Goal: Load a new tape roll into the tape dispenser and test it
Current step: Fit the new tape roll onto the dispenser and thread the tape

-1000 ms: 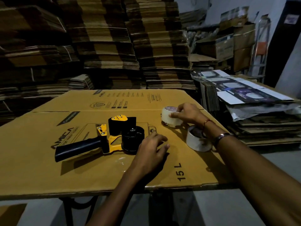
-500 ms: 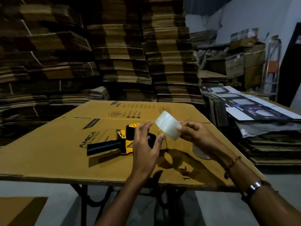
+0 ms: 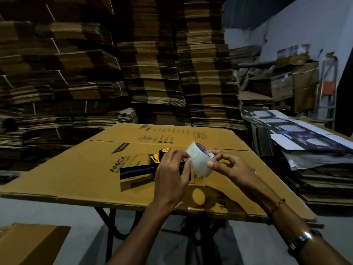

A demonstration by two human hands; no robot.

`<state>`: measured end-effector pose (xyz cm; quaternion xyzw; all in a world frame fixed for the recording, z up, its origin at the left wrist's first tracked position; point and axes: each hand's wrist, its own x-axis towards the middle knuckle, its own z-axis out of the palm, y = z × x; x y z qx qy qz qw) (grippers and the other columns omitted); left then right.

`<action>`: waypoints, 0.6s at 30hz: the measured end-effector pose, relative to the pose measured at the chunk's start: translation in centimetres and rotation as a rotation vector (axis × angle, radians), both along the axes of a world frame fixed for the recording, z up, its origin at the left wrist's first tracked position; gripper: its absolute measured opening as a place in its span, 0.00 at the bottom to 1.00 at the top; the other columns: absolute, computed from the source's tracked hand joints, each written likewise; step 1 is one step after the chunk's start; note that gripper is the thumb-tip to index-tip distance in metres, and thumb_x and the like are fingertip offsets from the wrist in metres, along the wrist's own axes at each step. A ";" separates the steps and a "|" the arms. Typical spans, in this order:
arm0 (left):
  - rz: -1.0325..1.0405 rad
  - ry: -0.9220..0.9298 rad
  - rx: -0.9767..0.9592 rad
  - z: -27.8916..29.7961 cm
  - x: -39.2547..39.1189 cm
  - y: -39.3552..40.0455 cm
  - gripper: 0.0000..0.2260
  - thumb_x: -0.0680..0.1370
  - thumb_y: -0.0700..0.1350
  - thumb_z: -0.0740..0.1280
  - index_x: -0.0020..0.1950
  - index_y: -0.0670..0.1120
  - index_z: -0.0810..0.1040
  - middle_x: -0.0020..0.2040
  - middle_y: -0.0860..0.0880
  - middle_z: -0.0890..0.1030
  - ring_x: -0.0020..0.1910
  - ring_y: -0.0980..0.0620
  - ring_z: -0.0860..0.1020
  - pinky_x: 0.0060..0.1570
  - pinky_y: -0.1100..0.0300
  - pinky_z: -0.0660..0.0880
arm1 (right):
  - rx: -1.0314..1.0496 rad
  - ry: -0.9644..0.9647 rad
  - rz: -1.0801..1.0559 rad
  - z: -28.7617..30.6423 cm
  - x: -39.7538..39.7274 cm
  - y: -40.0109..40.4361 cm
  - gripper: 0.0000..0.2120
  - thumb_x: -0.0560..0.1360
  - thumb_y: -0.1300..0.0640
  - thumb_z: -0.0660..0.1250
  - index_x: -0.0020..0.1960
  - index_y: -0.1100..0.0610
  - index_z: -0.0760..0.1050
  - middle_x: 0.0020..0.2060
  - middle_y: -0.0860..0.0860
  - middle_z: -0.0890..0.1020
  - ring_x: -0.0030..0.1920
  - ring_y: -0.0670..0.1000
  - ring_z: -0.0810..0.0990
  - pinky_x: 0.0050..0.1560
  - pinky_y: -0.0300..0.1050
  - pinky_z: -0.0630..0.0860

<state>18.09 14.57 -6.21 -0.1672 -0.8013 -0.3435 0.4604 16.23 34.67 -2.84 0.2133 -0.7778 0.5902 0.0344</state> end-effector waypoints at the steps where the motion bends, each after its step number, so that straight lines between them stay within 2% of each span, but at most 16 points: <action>1: 0.005 0.000 0.001 0.1 0.1 0.1 0.08 0.79 0.49 0.62 0.51 0.47 0.76 0.50 0.52 0.75 0.48 0.54 0.75 0.43 0.53 0.76 | -0.003 0.000 0.002 0.1 0.2 -0.1 0.13 0.66 0.45 0.73 0.41 0.54 0.78 0.68 0.44 0.74 0.64 0.49 0.73 0.52 0.44 0.75; 4: 0.020 -0.021 0.007 0.5 0.5 0.3 0.09 0.79 0.51 0.60 0.50 0.47 0.75 0.50 0.52 0.75 0.46 0.54 0.74 0.41 0.56 0.75 | 0.002 0.016 -0.011 0.2 0.5 -0.3 0.13 0.65 0.44 0.74 0.40 0.52 0.78 0.68 0.44 0.73 0.62 0.46 0.74 0.51 0.43 0.74; 6: 0.019 -0.039 0.016 0.7 0.5 0.3 0.09 0.79 0.50 0.60 0.49 0.46 0.75 0.49 0.52 0.74 0.45 0.54 0.73 0.40 0.58 0.74 | 0.014 0.022 -0.014 0.2 0.5 -0.4 0.12 0.65 0.44 0.74 0.40 0.52 0.79 0.68 0.44 0.73 0.63 0.48 0.74 0.53 0.44 0.75; 9: -0.035 -0.116 0.096 1.0 0.4 0.0 0.06 0.79 0.46 0.64 0.46 0.45 0.75 0.46 0.52 0.74 0.43 0.56 0.73 0.39 0.63 0.72 | 0.011 0.020 -0.011 0.2 0.5 -0.4 0.11 0.66 0.43 0.75 0.38 0.49 0.78 0.67 0.44 0.73 0.62 0.50 0.75 0.57 0.52 0.78; 11: -0.084 -0.225 0.201 1.2 0.2 -0.5 0.05 0.79 0.44 0.66 0.45 0.44 0.77 0.46 0.51 0.76 0.44 0.57 0.74 0.40 0.66 0.71 | 0.002 0.010 -0.013 0.2 0.4 -0.5 0.14 0.68 0.42 0.75 0.42 0.50 0.78 0.64 0.45 0.75 0.60 0.52 0.77 0.57 0.56 0.80; 13: -0.142 -0.334 0.299 1.3 -0.1 -0.9 0.05 0.78 0.44 0.66 0.45 0.44 0.78 0.47 0.50 0.77 0.46 0.55 0.76 0.42 0.63 0.75 | -0.004 -0.015 -0.015 0.2 0.2 -0.6 0.20 0.69 0.42 0.74 0.49 0.57 0.76 0.60 0.50 0.77 0.58 0.54 0.78 0.54 0.54 0.81; 15: -0.190 -0.387 0.345 1.4 -0.1 -1.2 0.05 0.78 0.44 0.66 0.44 0.45 0.78 0.48 0.48 0.78 0.47 0.51 0.78 0.41 0.58 0.77 | -0.038 -0.062 0.017 0.1 0.0 -0.8 0.24 0.71 0.42 0.73 0.52 0.61 0.73 0.58 0.53 0.77 0.57 0.56 0.78 0.51 0.54 0.82; 18: -0.166 -0.335 0.301 1.4 0.3 -1.1 0.01 0.78 0.42 0.66 0.47 0.46 0.78 0.48 0.51 0.78 0.46 0.56 0.77 0.41 0.62 0.76 | -0.081 -0.109 0.057 -0.3 0.0 -1.4 0.19 0.70 0.44 0.71 0.48 0.58 0.73 0.56 0.54 0.77 0.57 0.58 0.77 0.49 0.52 0.82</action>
